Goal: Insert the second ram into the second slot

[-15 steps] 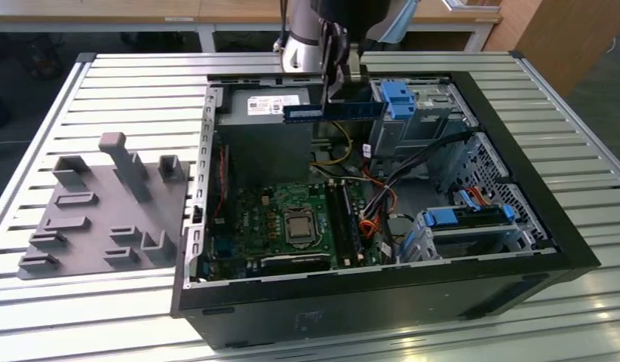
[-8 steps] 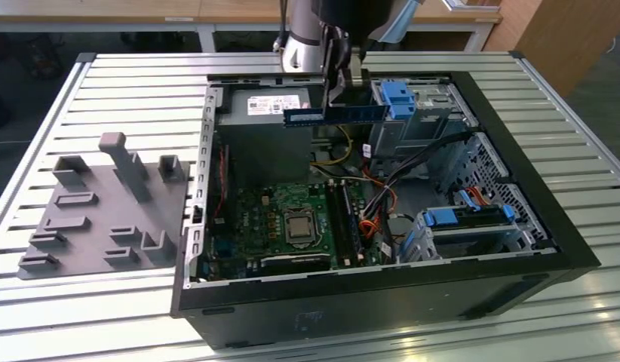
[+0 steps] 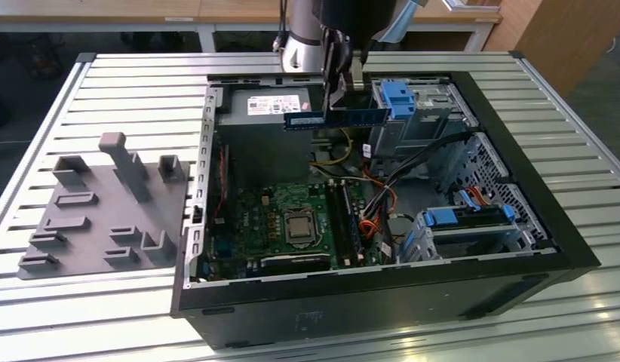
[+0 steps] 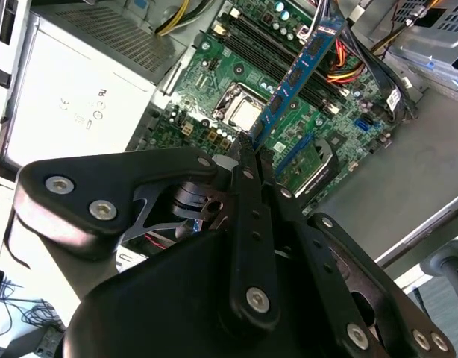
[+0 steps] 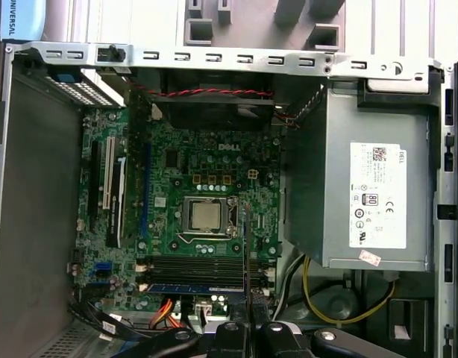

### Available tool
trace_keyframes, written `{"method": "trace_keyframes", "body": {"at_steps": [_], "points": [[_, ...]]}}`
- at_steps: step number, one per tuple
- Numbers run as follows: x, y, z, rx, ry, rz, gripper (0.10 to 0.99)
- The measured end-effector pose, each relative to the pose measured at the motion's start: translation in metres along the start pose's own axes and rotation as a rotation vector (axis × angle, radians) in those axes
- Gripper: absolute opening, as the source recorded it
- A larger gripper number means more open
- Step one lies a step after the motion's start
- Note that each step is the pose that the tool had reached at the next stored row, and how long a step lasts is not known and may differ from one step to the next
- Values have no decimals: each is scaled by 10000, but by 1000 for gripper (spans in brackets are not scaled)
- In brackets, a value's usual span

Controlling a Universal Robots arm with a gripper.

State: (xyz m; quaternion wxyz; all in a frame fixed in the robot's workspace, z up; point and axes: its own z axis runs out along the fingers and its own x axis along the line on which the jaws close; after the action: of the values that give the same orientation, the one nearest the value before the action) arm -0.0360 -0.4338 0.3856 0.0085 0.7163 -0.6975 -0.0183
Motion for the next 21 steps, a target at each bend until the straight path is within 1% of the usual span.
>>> {"method": "trace_keyframes", "body": {"at_steps": [21], "points": [[1,-1,0,7,-16,473,137]]}}
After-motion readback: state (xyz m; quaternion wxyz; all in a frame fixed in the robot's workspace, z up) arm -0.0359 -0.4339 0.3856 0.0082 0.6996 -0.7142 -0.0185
